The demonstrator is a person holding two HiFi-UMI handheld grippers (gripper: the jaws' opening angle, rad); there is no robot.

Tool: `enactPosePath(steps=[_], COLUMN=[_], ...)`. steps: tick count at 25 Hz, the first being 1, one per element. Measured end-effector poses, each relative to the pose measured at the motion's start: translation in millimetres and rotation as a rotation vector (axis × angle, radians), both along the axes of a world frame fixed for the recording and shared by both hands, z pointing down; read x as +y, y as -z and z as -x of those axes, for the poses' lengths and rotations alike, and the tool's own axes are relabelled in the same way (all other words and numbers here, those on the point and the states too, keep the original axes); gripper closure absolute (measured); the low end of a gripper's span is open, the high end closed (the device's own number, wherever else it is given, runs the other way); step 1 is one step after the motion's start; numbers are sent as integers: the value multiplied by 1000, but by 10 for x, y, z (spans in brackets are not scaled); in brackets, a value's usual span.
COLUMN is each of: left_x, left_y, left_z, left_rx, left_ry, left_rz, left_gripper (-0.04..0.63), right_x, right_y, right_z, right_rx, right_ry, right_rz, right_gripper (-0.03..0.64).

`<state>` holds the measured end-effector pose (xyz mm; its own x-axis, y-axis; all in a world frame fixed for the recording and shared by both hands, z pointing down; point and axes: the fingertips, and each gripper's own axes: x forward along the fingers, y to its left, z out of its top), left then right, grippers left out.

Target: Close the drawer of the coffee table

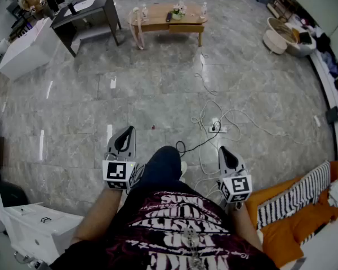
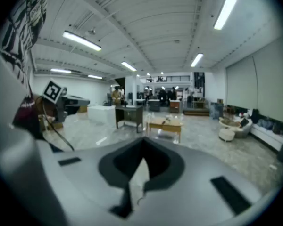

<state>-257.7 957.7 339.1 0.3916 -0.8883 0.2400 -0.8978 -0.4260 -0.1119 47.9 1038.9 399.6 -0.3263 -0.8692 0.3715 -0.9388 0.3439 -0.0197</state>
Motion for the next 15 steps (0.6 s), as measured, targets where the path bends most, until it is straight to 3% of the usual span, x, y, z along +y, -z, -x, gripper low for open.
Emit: enactPosePath(steps=[10,15], left_x=[-122,-442], left_y=[-204,-302], left_z=[177,170], left_rx=[-40,17], left_ry=[21,36], left_rz=[40,69], left_gripper=[572,572], right_x=[-204,-314], right_y=[-106,-130], right_z=[80,88], right_rx=[-4,-9], right_ry=[-7,-5], right_rz=[45,97], right_gripper=[583,583])
